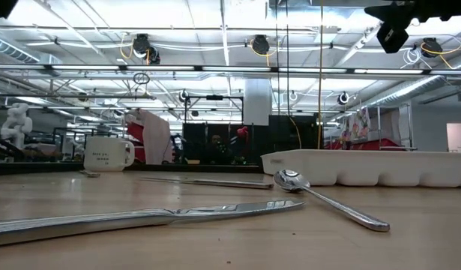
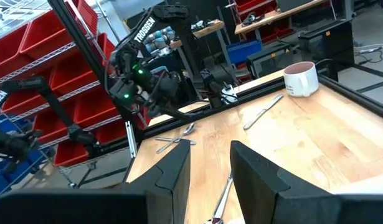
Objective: Sort silverware
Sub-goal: Put the silver spoon into the silverware tray
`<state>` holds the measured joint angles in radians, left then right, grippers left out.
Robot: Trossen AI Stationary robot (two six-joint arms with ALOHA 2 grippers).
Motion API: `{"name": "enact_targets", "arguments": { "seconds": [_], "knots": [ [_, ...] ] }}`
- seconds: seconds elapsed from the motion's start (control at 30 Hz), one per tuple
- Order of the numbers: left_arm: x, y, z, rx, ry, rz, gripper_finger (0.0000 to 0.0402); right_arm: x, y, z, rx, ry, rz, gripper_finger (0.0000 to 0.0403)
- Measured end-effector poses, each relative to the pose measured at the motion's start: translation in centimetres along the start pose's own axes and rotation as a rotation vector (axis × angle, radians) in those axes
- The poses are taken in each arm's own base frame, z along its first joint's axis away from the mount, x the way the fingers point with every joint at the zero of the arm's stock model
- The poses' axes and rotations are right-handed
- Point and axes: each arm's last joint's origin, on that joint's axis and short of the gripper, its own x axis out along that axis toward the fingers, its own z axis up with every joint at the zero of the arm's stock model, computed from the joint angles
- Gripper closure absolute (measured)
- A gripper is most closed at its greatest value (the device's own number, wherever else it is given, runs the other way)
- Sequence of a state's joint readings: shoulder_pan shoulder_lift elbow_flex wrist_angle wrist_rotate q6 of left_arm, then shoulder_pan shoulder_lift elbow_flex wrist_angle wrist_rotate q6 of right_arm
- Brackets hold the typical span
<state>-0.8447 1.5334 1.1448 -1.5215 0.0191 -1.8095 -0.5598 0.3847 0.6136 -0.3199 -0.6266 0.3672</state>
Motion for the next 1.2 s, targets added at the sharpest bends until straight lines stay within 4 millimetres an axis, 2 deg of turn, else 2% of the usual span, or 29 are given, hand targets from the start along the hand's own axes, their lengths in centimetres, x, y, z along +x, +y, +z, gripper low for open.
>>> {"name": "enact_targets", "arguments": {
  "seconds": [0.07, 0.13, 0.3, 0.47, 0.6, 0.77, 0.97, 1.2],
  "knots": [
    [0.7, 0.7, 0.2, 0.003, 0.001, 0.005, 0.0313, 0.0, 0.0, 0.0, 0.002, 0.000, 0.000, 0.0298],
    [1.5, 1.3, 0.3, -0.046, 0.022, -0.062, 0.0317, 0.0, 0.0, 0.0, 0.008, 0.000, 0.000, 0.0298],
    [4.3, 3.5, 0.6, -0.283, 0.075, -0.198, 0.0329, 0.0, 0.0, 0.0, 0.018, 0.000, 0.000, 0.0298],
    [6.6, 5.2, 0.7, -0.439, 0.071, -0.202, 0.0331, 0.0, 0.0, 0.0, 0.040, 0.000, 0.001, 0.0298],
    [7.6, 5.4, 0.7, -0.403, 0.085, -0.239, 0.0331, 0.0, 0.0, 0.0, 0.052, 0.001, 0.001, 0.0298],
    [8.5, 4.6, 0.5, -0.337, 0.118, -0.323, 0.0331, 0.0, 0.0, 0.0, 0.059, 0.001, 0.001, 0.0298],
    [9.2, 4.7, 0.5, -0.289, 0.112, -0.312, 0.0330, 0.0, 0.0, 0.0, 0.061, 0.001, 0.001, 0.0298],
    [9.2, 4.7, 0.4, -0.237, 0.124, -0.311, 0.0289, 0.0, 0.0, 0.0, 0.075, 0.000, 0.001, 0.0298]
  ]
}}
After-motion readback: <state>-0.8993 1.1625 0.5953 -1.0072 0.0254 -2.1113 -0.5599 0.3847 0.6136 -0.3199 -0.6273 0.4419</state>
